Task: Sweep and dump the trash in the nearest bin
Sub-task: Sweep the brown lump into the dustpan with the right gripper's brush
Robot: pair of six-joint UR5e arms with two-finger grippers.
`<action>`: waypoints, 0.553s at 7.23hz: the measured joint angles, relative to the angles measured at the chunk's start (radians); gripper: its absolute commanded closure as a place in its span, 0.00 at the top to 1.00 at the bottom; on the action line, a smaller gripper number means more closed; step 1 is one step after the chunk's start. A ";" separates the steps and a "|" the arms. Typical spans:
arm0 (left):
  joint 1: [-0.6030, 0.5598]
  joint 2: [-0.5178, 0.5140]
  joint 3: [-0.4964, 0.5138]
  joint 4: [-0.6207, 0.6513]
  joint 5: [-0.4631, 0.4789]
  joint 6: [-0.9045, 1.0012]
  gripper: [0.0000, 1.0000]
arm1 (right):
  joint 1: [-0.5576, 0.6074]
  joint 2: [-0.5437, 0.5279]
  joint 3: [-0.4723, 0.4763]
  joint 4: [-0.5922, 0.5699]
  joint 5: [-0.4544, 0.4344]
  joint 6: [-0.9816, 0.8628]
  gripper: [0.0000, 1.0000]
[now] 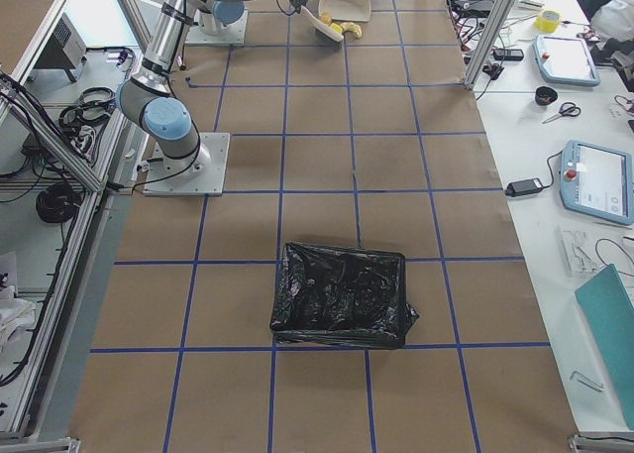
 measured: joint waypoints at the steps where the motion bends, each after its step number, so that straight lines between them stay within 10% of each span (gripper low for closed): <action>1: 0.000 -0.002 0.000 0.004 0.000 0.000 0.00 | -0.001 0.005 -0.004 -0.004 0.010 -0.014 0.00; 4: -0.001 -0.013 -0.001 0.011 0.005 -0.003 0.00 | -0.001 0.028 -0.008 -0.049 0.050 -0.062 0.00</action>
